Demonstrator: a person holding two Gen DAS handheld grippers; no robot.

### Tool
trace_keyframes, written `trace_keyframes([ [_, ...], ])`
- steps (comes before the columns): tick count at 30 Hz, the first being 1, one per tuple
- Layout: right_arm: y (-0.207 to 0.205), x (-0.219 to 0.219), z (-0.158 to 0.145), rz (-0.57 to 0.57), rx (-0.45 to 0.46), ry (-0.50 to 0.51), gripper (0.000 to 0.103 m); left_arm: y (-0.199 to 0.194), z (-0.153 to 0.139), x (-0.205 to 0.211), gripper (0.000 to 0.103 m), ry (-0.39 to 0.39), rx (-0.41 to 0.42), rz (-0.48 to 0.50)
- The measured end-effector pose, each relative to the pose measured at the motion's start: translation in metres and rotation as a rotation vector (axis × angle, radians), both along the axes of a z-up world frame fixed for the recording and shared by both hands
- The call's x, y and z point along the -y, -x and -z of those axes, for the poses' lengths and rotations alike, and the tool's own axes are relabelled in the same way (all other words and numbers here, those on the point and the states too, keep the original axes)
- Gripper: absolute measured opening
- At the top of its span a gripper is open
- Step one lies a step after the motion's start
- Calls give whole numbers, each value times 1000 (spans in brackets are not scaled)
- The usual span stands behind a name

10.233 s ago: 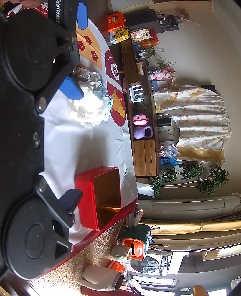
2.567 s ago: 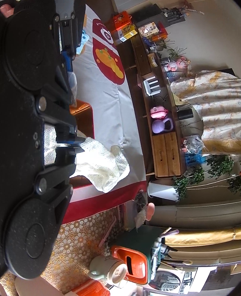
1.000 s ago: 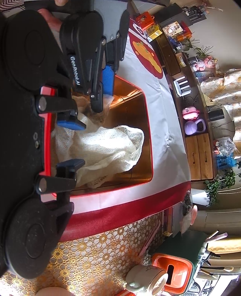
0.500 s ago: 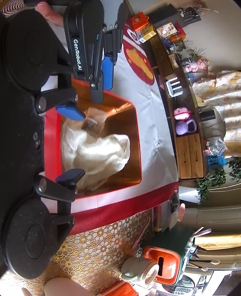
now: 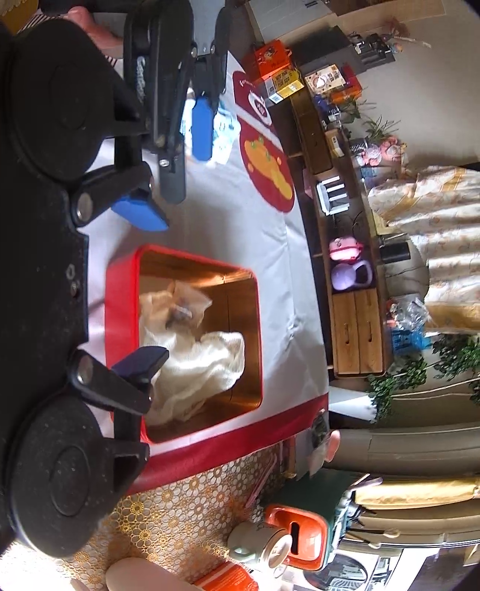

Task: Organize soft objects
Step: 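Move both tools back over the pile of soft items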

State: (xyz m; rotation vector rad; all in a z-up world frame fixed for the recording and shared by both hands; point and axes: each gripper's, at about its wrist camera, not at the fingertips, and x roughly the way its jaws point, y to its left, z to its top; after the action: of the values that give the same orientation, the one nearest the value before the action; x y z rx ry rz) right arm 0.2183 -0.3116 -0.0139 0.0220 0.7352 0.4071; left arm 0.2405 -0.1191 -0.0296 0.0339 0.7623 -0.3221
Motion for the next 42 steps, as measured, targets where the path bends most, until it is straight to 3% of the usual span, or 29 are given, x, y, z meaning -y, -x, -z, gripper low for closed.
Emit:
trace_keyframes([
  [8,25,-31,-10,-50,28,-15,77,38,-12,-35,70,34,38,-50],
  [12,36,-51,-11,-85,35,-15,82,55,-15,-55,80,33,49,-78],
  [23,55,-104,-4,-172,34,-20,99,89,-8,-122,86,53,38,-188],
  [26,55,-116,-1,-184,29,-28,101,97,-4,-139,89,59,38,-206],
  [30,54,-131,6,-210,14,-31,102,104,1,-161,101,67,40,-227],
  [35,51,-153,14,-271,-6,-13,102,106,10,-189,103,86,42,-258],
  [42,44,-181,29,-352,-28,7,102,98,32,-221,103,34,17,-329],
])
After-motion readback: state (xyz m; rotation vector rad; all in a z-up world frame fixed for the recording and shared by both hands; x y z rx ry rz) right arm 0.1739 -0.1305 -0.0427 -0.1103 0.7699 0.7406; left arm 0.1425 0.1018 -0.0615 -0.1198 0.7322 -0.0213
